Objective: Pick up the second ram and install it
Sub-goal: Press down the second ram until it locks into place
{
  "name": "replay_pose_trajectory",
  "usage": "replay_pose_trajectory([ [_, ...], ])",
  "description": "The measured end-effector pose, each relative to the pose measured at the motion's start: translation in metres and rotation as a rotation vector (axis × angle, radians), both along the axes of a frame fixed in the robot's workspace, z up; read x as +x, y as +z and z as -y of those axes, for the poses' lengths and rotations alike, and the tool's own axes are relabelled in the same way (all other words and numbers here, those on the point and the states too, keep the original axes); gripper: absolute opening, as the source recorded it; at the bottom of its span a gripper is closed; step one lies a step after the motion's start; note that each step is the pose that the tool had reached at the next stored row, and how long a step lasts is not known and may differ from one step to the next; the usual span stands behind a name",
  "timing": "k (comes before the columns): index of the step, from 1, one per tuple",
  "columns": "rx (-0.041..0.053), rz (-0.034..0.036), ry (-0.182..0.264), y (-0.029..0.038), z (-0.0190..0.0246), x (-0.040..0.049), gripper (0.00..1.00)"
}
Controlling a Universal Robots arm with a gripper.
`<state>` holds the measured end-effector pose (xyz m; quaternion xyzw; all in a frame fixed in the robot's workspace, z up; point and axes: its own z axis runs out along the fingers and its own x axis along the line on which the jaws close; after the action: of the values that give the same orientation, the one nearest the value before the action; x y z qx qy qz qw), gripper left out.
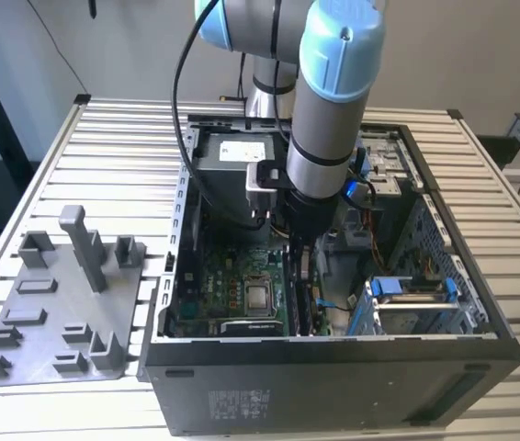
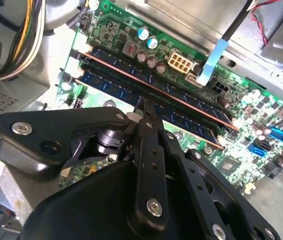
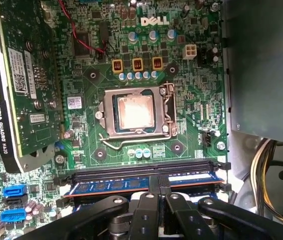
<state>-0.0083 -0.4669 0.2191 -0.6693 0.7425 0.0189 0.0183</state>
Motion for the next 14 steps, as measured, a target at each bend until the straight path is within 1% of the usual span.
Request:
replay_pose_trajectory([
  [1,-0.0001,0.0000,0.000,0.0011,-0.0003,0.0000,0.11],
  [2,0.0028,0.0007,0.000,0.0040,-0.0008,0.0002,0.11],
  [5,0.0007,0.0002,0.000,0.0173,-0.0002,0.0000,0.11],
  [7,0.0006,0.0001,0.000,0.0225,-0.0002,0.0001,0.11],
  [14,0.0005,0.0001,0.000,0.0293,-0.0002,0.0000,0.11],
])
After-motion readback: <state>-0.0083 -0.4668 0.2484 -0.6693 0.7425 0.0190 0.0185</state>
